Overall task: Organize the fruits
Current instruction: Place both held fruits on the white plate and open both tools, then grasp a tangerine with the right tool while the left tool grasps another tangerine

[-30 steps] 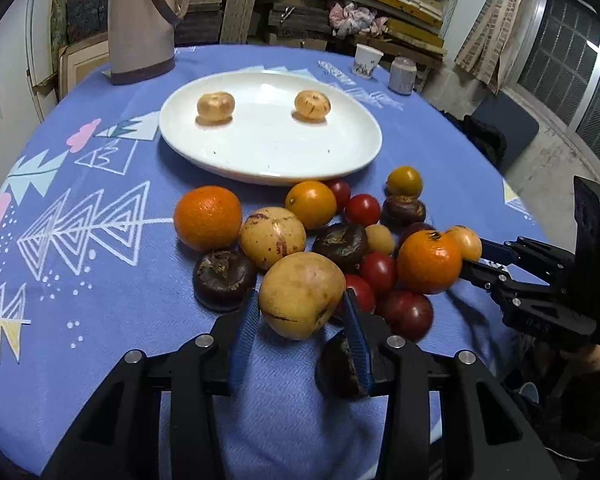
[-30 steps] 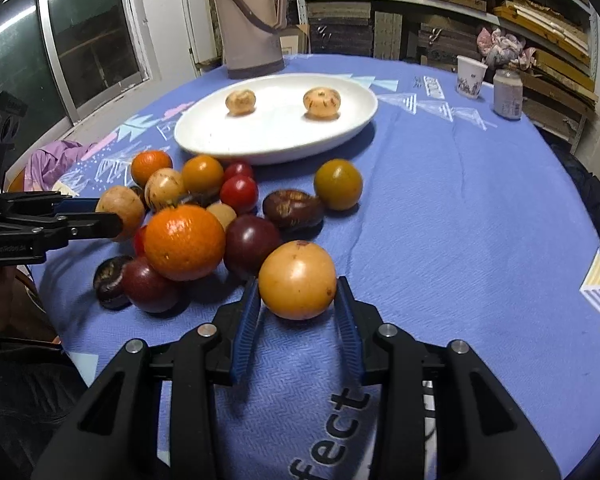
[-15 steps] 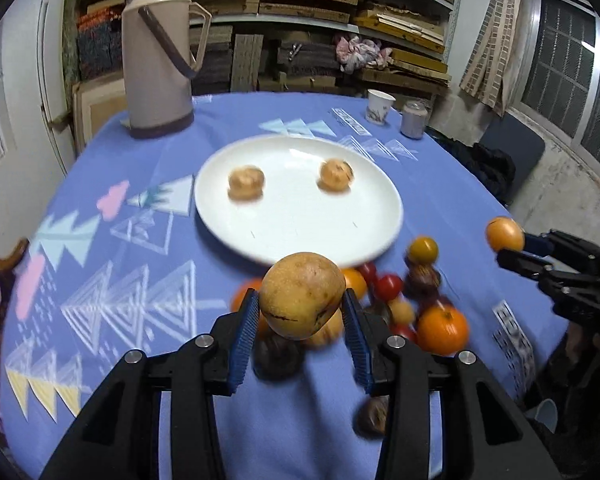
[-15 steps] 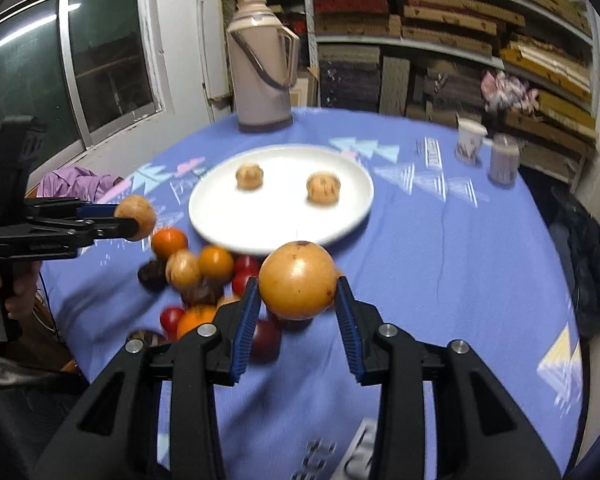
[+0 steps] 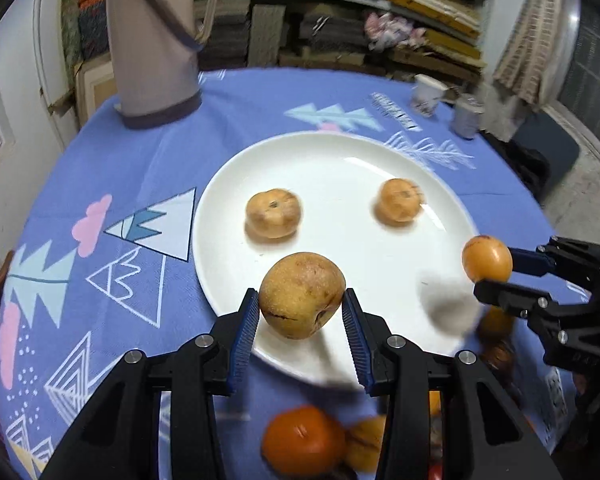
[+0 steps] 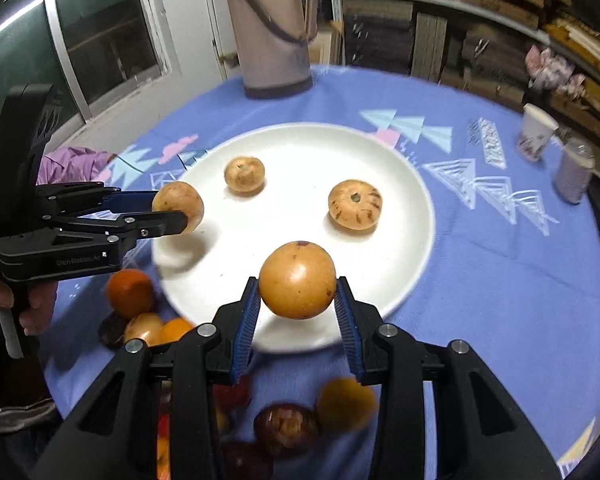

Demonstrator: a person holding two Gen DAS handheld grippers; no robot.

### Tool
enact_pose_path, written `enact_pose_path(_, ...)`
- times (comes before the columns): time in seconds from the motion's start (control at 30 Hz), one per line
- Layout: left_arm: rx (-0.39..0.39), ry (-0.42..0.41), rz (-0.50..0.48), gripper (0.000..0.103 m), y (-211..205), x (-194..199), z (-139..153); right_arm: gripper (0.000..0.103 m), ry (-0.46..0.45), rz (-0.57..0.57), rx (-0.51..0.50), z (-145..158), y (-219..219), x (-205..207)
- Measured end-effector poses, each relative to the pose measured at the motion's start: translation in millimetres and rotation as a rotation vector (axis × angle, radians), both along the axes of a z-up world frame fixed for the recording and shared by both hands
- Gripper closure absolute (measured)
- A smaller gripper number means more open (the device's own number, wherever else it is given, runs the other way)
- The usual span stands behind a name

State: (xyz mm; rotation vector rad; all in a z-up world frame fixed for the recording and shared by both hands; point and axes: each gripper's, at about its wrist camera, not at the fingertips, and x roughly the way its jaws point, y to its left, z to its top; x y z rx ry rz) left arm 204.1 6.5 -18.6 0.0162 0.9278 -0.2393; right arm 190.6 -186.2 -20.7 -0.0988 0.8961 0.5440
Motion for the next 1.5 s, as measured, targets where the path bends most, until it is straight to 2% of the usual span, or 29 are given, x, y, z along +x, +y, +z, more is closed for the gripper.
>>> enact_pose_path(0.1,0.007,0.013,0.018,0.06,3,13,-7,0.066,0.028,-0.006,-0.031,-14,10,21)
enact_pose_path(0.13,0.013,0.008,0.016,0.063,2,17,-7,0.066,0.035,-0.005,-0.034,-17,13,26)
enact_pose_path(0.4,0.015,-0.017,0.028,0.063,4,28,-1,0.065,0.027,-0.053,-0.075,-31,17,42)
enact_pose_path(0.47,0.008,-0.024,0.033,0.057,7,25,2,0.065,0.005,-0.074,-0.078,-29,13,39)
enact_pose_path(0.5,0.009,-0.031,0.038,0.05,8,24,4,0.064,-0.004,-0.079,-0.073,-26,10,37)
enact_pose_path(0.57,0.009,-0.063,0.053,0.045,11,16,11,0.061,-0.024,-0.092,-0.043,-18,2,28)
enact_pose_path(0.73,0.001,-0.107,0.031,0.035,12,-8,25,0.045,-0.073,-0.144,0.041,2,-30,-4)
enact_pose_path(0.83,0.018,-0.114,0.013,0.035,10,-26,24,0.035,-0.094,-0.171,0.065,7,-46,-28)
enact_pose_path(0.93,0.018,-0.105,0.011,0.034,12,-42,22,0.033,-0.094,-0.196,0.089,7,-59,-50)
enact_pose_path(1.03,0.022,-0.105,0.02,0.027,16,-58,20,0.026,-0.096,-0.223,0.112,6,-68,-72)
enact_pose_path(1.37,-0.005,-0.08,0.054,0.017,30,-107,12,0.026,-0.086,-0.07,0.134,-1,-46,-153)
enact_pose_path(1.5,-0.003,-0.065,0.055,0.016,31,-121,8,0.04,-0.107,-0.003,0.099,-4,-27,-174)
